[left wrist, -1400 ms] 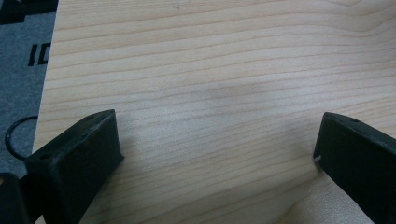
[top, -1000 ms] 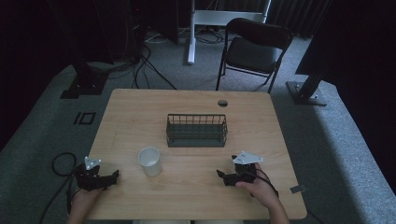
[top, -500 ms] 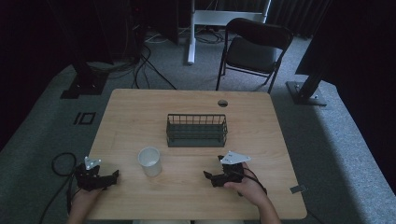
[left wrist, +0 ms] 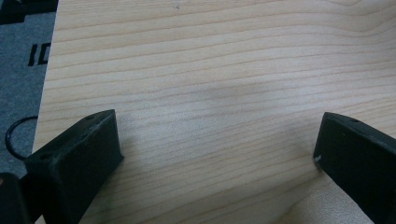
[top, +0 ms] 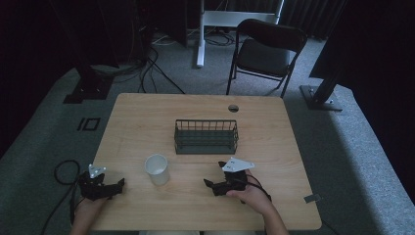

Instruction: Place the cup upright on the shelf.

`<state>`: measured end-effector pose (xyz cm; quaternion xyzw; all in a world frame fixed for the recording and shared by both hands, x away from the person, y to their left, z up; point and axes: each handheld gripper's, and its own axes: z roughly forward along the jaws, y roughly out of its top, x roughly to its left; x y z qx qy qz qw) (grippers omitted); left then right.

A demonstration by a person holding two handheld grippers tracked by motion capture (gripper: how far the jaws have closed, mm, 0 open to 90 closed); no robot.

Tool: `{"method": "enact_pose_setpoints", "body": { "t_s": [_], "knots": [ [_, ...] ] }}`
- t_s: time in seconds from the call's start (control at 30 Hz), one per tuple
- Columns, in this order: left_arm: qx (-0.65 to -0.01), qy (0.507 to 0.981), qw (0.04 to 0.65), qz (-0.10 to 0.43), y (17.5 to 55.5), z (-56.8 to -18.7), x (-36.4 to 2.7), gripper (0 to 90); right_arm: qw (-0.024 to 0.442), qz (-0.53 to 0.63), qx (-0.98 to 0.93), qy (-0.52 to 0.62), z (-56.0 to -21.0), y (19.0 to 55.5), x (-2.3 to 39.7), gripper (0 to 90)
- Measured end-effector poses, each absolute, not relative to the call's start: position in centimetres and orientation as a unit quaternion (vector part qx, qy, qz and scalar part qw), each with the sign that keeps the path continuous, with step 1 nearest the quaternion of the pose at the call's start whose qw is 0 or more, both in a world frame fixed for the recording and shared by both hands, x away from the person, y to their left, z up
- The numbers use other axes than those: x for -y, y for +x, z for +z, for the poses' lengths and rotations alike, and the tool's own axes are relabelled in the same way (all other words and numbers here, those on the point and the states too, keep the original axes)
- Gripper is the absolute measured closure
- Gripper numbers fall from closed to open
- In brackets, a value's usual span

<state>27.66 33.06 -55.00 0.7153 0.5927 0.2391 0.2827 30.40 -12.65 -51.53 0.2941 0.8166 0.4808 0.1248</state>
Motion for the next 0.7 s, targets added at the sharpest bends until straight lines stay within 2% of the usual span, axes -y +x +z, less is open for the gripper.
{"method": "enact_pose_setpoints", "body": {
  "t_s": [0.7],
  "knots": [
    [-0.593, 0.715, 0.283, 0.239, 27.7, -55.0, -33.1, 0.8, 0.114, 0.502, -0.823, 0.239, -51.1, 31.0, 6.8, 10.9]
  ]
}}
